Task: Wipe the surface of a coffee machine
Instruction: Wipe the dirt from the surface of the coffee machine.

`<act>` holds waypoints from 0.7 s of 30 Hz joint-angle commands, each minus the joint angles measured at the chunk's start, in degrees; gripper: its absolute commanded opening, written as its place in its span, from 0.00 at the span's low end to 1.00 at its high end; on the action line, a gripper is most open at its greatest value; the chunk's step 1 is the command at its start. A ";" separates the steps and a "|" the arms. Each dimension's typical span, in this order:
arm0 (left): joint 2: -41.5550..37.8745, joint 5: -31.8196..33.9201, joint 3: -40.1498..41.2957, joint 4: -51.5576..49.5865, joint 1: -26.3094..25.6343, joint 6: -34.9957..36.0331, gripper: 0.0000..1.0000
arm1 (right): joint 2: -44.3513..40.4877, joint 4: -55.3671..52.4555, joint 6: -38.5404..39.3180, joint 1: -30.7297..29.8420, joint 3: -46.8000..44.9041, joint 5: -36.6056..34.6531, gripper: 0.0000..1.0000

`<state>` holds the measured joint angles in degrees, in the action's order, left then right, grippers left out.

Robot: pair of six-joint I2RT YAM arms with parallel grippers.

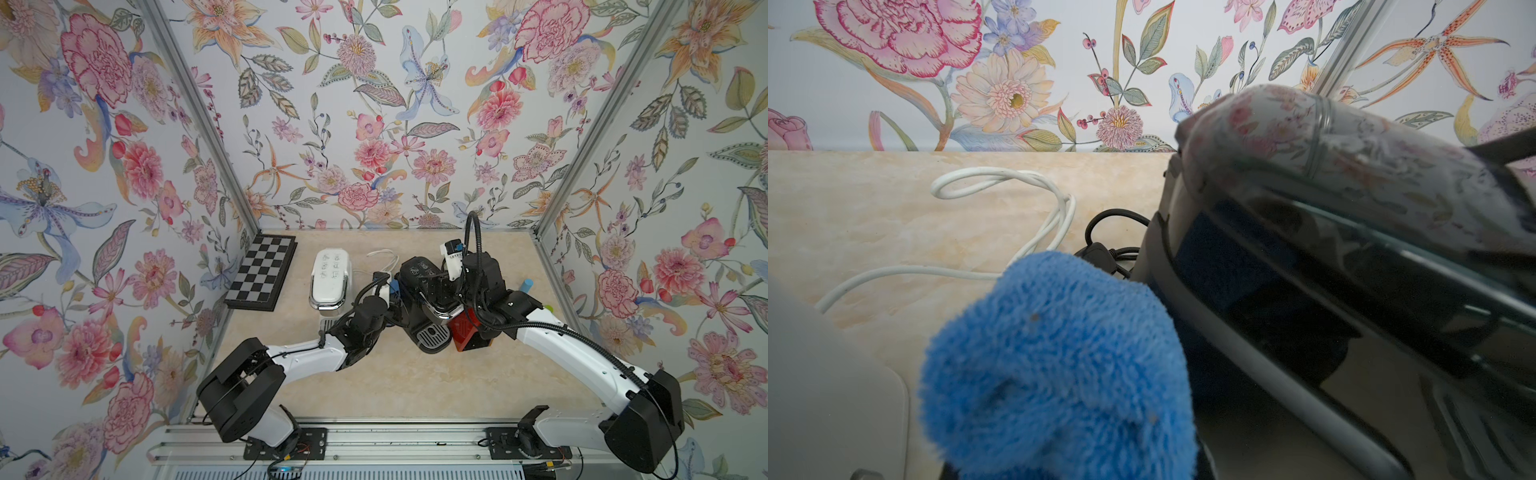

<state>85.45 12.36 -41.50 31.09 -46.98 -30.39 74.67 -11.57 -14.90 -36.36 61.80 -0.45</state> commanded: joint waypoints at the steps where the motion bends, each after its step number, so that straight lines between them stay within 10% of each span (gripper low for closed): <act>1: -3.56 -1.62 -6.03 -3.23 -1.00 3.13 0.00 | -0.65 -4.20 -0.54 -0.20 -0.19 0.33 0.89; 21: -7.63 -8.72 -24.64 -22.03 -0.90 8.98 0.00 | -3.88 -12.39 0.82 6.09 0.55 7.12 0.99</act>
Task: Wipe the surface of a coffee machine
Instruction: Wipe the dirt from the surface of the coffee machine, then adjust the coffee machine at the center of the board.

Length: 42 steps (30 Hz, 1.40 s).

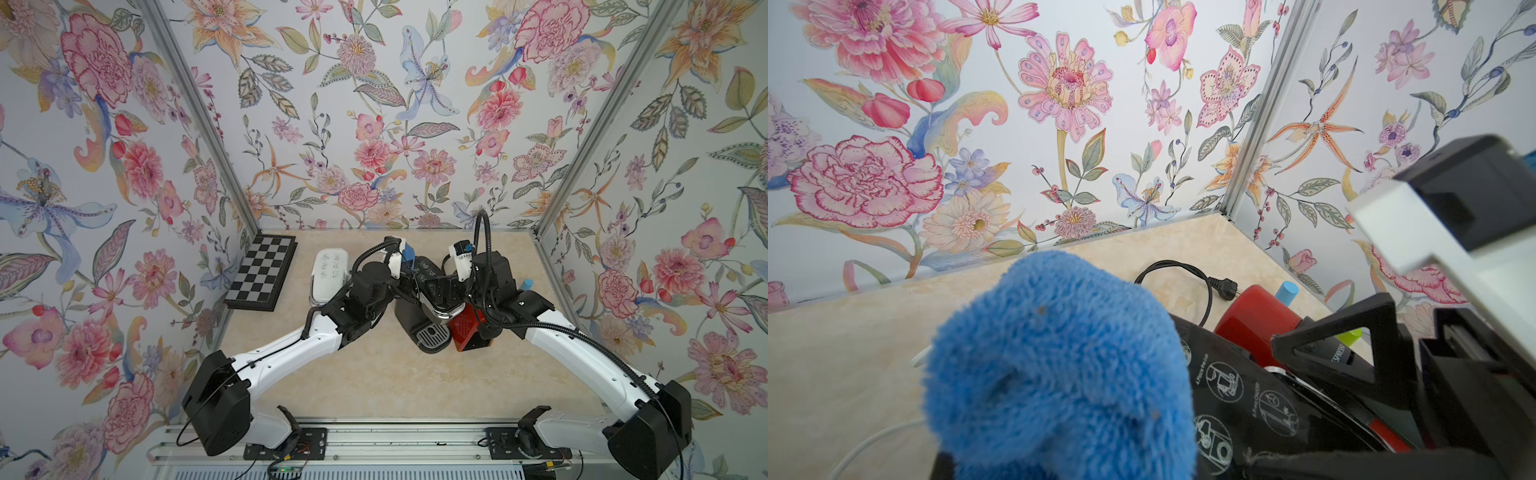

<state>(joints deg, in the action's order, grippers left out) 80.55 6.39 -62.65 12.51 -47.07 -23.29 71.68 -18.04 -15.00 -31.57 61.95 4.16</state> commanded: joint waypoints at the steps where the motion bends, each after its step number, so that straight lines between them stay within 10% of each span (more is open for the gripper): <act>1: -3.13 -3.48 -3.91 -4.46 -0.82 1.89 0.00 | -1.09 -6.03 0.87 1.29 -0.17 3.22 0.99; 24: -14.00 -5.95 13.94 -2.64 -0.81 -6.77 0.00 | -7.90 -3.68 -16.84 -5.11 -10.74 6.87 0.91; 42: -13.69 -1.28 4.03 -14.31 -0.83 -0.81 0.00 | -9.52 5.14 -28.87 -9.97 -17.77 3.82 0.89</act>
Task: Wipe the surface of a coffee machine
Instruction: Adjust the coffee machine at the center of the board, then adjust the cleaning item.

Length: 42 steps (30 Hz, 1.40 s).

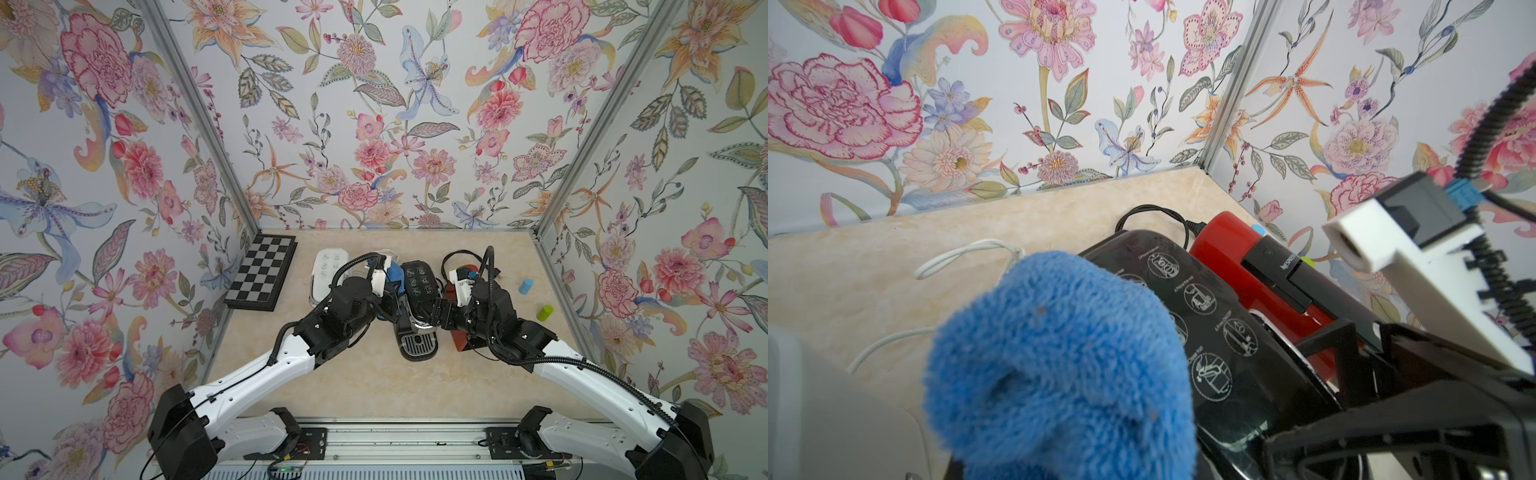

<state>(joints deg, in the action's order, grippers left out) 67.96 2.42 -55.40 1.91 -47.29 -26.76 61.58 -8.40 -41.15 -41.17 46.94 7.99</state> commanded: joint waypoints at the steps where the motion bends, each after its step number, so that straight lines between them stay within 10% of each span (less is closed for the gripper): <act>1: -1.47 3.39 -3.97 -4.84 -0.61 3.08 0.00 | 0.23 -4.54 -2.42 -0.57 -2.73 -0.41 0.88; 10: -4.17 0.61 -10.47 -9.92 -0.46 7.96 0.00 | -10.53 -16.08 5.87 9.46 -0.94 -2.45 0.94; 18: -3.76 -30.18 -8.24 2.79 7.81 1.62 0.00 | -13.09 0.93 8.47 9.79 2.79 21.36 0.96; 25: 0.11 -46.36 -7.25 12.41 11.24 -5.90 0.00 | -6.23 13.99 5.71 8.37 5.20 27.50 0.96; 34: 2.04 -47.61 -3.57 17.66 11.23 -9.99 0.00 | 0.17 22.99 3.99 7.77 6.88 28.88 0.93; 42: 2.37 -50.36 0.14 26.06 11.28 -14.56 0.00 | 4.99 31.73 -1.13 6.06 6.23 31.25 0.63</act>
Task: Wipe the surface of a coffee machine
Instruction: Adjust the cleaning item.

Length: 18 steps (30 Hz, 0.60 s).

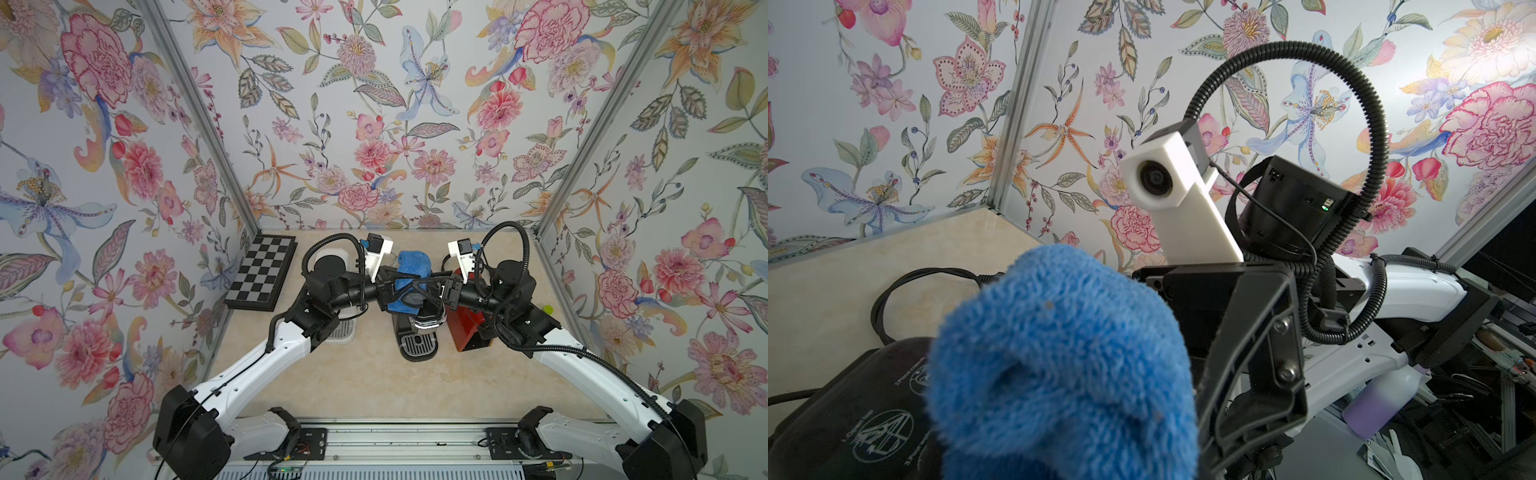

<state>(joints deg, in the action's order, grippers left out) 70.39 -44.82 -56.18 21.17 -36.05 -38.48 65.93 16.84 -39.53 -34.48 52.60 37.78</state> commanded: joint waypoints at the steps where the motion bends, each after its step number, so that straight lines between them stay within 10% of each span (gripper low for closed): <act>1: -0.16 -3.23 1.29 7.36 0.04 -3.09 0.00 | 0.71 8.86 -3.86 -0.84 0.04 2.05 0.56; 5: 0.06 -3.57 2.45 9.11 0.08 -3.86 0.00 | 0.25 15.15 -7.16 -2.18 -1.47 1.95 0.15; 12: 0.10 -3.65 3.97 12.06 0.81 -5.44 0.00 | 0.59 18.20 -7.69 -5.42 -1.42 1.48 0.00; 16: 0.85 -3.36 3.98 13.36 0.89 -6.11 0.23 | 1.04 18.86 -8.11 -5.82 -1.07 1.16 0.00; 18: 0.81 -1.85 3.67 12.77 1.43 -5.95 0.50 | 0.66 17.58 -7.76 -5.95 -1.03 -0.21 0.00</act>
<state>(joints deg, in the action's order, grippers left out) 69.76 -45.21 -53.25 34.72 -34.11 -43.31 66.52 29.45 -46.22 -38.02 50.87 35.31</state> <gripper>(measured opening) 0.419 0.095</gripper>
